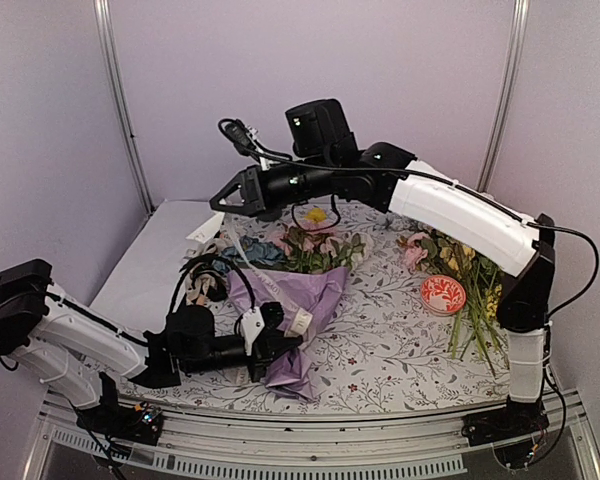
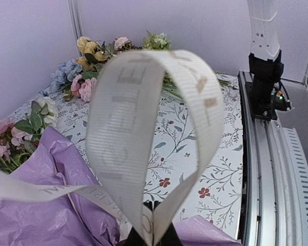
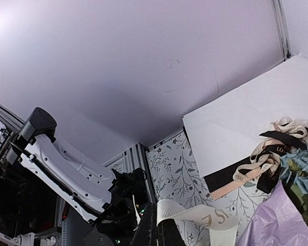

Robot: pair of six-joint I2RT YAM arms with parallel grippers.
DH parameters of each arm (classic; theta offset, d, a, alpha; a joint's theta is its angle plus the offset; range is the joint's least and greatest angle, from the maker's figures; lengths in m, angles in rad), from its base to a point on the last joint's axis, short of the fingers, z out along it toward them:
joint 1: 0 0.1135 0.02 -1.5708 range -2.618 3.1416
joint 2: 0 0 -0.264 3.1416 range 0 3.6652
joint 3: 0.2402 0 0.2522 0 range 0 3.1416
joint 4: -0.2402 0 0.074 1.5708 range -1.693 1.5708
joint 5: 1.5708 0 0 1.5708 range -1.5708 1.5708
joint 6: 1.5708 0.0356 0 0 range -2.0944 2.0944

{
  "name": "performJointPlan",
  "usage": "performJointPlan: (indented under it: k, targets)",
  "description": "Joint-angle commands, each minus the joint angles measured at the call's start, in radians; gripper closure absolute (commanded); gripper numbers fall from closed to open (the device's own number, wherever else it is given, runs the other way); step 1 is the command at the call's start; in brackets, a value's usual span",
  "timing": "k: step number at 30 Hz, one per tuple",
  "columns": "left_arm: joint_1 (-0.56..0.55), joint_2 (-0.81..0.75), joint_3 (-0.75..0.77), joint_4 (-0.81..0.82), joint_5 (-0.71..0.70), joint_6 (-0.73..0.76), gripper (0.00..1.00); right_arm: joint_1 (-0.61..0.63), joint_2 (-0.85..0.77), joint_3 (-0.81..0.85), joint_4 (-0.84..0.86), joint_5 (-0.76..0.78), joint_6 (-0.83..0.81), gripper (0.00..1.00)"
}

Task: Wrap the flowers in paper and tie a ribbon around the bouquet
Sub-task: Cross the half-tied ribbon over the folded bouquet.

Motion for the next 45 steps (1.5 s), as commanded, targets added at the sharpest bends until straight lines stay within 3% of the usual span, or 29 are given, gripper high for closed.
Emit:
performJointPlan:
  k: [1,8,9,17,25,31,39,43,45]
  targets:
    - [-0.025,0.024,0.029,-0.017,-0.028,0.022,1.0,0.029,0.071,0.028,0.07,-0.088,0.059,1.0]
    - [-0.032,0.036,0.035,-0.015,-0.034,0.025,1.0,0.07,0.144,0.029,0.09,-0.134,0.104,1.0]
    - [-0.034,0.037,0.035,-0.015,-0.035,0.025,1.0,0.073,0.149,0.029,0.087,-0.133,0.105,0.96]
    - [-0.034,0.034,0.036,-0.017,-0.042,0.026,1.0,0.078,0.145,0.027,0.029,-0.072,0.069,0.33]
    - [-0.035,0.028,0.028,-0.015,-0.045,0.019,1.0,0.057,0.091,0.025,-0.033,-0.013,-0.01,0.0]
    - [-0.017,-0.016,-0.018,0.046,-0.032,-0.024,1.0,-0.008,-0.048,-0.1,-0.072,-0.024,-0.105,0.01]
    - [0.034,-0.02,-0.023,0.079,0.037,-0.089,1.0,-0.068,-0.422,-0.674,0.154,-0.073,-0.231,0.0]
    - [0.056,-0.022,-0.016,0.074,0.06,-0.114,1.0,-0.071,-0.489,-0.911,0.311,-0.208,-0.181,0.16]
    - [0.062,-0.021,-0.019,0.072,0.067,-0.125,1.0,-0.069,-0.482,-0.978,0.35,-0.241,-0.142,0.18]
